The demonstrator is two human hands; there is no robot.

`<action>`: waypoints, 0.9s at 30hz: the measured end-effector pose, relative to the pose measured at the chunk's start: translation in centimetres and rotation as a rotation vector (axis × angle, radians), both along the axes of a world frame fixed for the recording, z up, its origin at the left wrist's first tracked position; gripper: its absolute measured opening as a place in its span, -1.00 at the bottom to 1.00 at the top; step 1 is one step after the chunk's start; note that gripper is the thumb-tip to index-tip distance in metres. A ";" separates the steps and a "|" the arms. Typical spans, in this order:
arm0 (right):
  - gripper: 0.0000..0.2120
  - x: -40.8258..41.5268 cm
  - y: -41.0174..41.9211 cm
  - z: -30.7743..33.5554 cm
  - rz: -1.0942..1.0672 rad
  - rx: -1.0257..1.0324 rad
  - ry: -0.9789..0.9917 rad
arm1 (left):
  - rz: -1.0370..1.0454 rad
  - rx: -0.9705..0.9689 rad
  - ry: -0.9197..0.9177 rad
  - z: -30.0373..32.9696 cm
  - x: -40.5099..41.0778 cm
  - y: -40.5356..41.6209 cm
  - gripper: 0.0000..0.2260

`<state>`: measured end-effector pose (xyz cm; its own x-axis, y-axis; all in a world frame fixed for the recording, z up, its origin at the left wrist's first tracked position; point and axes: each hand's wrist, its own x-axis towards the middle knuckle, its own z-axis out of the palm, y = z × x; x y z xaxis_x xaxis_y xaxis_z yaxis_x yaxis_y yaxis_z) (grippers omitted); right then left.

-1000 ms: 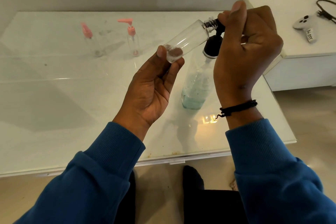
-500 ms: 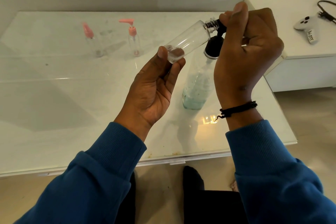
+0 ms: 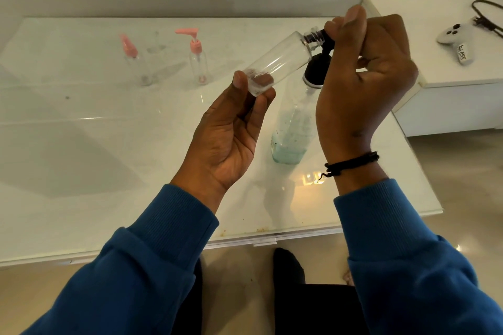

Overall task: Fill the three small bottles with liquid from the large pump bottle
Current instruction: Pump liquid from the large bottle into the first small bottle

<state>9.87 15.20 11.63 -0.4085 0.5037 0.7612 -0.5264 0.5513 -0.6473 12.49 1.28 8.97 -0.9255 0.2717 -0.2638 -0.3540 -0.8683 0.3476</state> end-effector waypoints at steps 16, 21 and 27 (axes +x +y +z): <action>-0.71 -0.1 0.0 0.0 -0.021 0.003 0.006 | -0.004 0.001 -0.007 0.1 0.0 0.0 -0.57; -0.74 0.0 -0.1 -0.6 -0.006 -0.016 0.027 | -0.006 -0.005 -0.016 0.1 0.0 -0.1 -0.55; -0.73 0.1 -0.1 -0.6 0.007 -0.013 0.020 | -0.004 -0.009 -0.015 0.2 0.0 0.0 -0.54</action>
<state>9.93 15.06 11.00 -0.3969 0.5109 0.7626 -0.5430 0.5391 -0.6438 12.51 1.26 9.20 -0.9203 0.2731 -0.2803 -0.3628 -0.8638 0.3496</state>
